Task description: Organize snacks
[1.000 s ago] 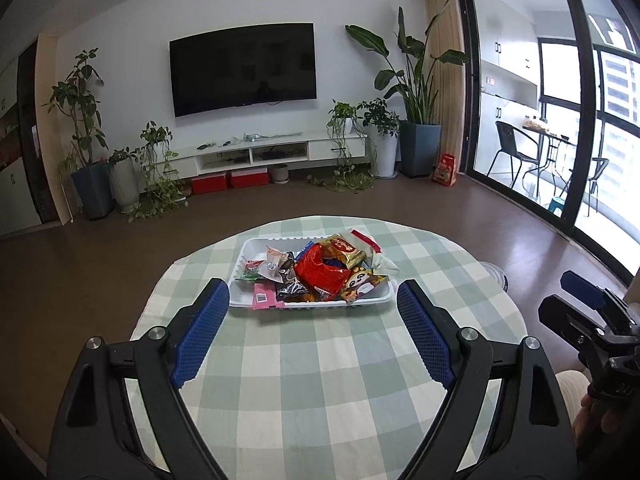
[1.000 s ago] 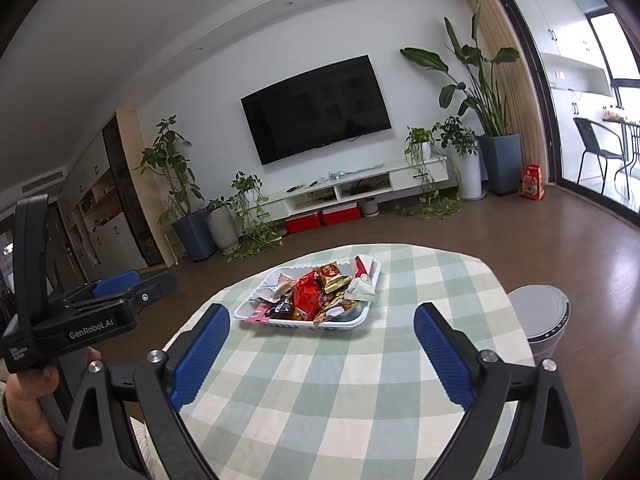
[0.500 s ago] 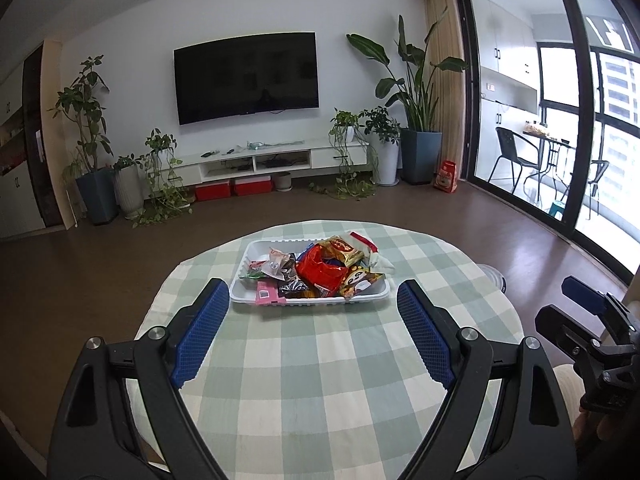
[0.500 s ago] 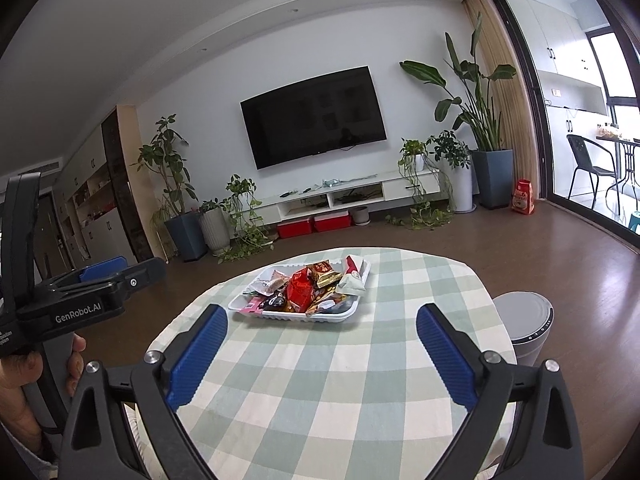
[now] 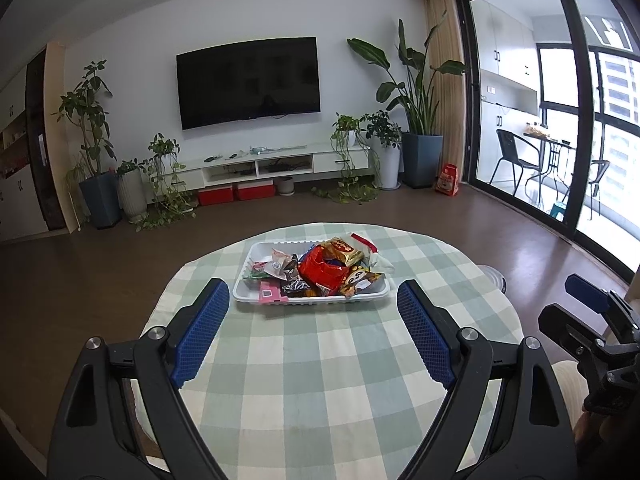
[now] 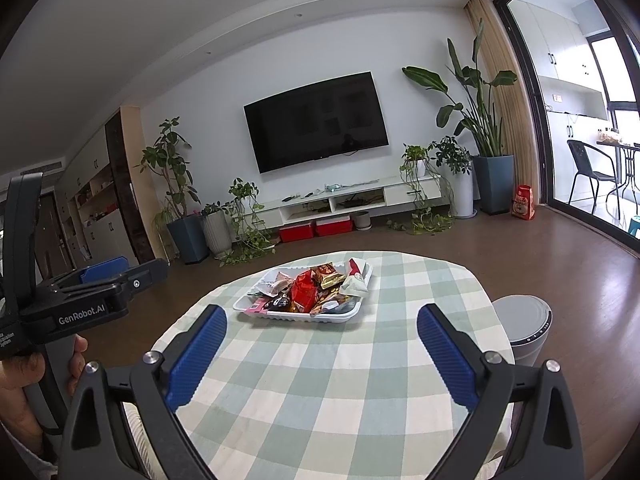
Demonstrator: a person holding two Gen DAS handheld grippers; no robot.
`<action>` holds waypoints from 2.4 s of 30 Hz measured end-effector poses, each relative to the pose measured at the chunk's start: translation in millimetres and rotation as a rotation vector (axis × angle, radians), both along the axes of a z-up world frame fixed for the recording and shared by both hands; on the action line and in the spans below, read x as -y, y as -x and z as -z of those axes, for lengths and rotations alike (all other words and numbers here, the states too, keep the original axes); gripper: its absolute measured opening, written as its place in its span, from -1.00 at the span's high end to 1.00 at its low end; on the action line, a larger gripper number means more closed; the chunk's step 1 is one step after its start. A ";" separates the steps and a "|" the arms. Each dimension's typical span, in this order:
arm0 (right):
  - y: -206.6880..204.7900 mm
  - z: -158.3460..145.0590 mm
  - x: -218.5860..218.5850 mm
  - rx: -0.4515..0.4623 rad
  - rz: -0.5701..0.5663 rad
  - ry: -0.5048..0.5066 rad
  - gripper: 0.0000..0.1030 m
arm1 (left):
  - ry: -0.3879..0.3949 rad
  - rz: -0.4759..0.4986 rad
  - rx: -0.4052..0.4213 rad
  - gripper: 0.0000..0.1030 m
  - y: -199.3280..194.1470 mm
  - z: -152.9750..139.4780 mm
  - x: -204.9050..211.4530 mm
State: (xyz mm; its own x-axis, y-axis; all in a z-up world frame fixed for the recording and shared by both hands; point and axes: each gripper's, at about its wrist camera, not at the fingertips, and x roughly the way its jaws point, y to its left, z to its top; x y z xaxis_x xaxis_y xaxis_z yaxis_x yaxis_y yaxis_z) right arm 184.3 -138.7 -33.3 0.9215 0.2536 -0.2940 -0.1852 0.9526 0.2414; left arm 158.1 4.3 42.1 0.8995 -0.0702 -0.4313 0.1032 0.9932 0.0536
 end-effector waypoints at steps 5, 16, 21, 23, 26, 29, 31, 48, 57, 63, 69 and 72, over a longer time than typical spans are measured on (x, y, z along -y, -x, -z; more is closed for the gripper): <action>0.3 0.5 0.0 0.001 0.000 0.002 -0.93 | 0.002 -0.002 0.004 -0.67 3.0 -0.2 -0.3; 10.1 -4.5 -0.2 0.017 -0.002 0.002 -0.96 | 0.001 -0.001 0.005 -0.67 3.0 1.5 0.3; 11.0 -4.4 -0.4 0.017 0.001 0.000 -0.96 | -0.005 0.012 0.014 -0.67 9.3 -3.4 -0.5; 11.0 -4.4 -0.2 0.018 0.001 -0.002 -0.97 | -0.014 0.022 0.024 -0.85 11.9 -6.6 0.9; 11.0 -3.9 -0.2 0.019 0.002 -0.001 -0.97 | -0.009 0.026 0.049 -0.94 16.1 -13.3 2.5; 10.7 -3.5 0.0 0.019 0.001 -0.001 -0.98 | -0.007 0.020 0.058 -0.94 15.8 -17.8 2.4; 11.4 -3.7 -0.2 0.017 0.003 0.000 -0.98 | -0.012 0.017 0.063 -0.94 15.8 -19.3 2.9; 21.5 -5.4 -2.6 0.018 -0.005 -0.003 -0.99 | -0.012 0.044 0.064 -0.98 -28.8 -9.6 -5.8; 24.1 -4.3 -2.9 0.019 -0.007 -0.001 -1.00 | 0.081 0.050 0.032 -0.98 -92.4 3.4 -37.1; 25.4 -2.1 -5.6 0.014 -0.011 -0.001 -1.00 | 0.125 0.057 0.032 -0.98 -124.3 4.6 -51.9; 23.4 1.5 -9.2 0.007 -0.018 0.002 -1.00 | 0.119 0.034 0.030 -0.98 -151.3 8.4 -59.6; 22.3 3.6 -10.8 -0.002 -0.022 0.000 -1.00 | 0.113 0.016 0.020 -0.98 -178.1 17.1 -65.3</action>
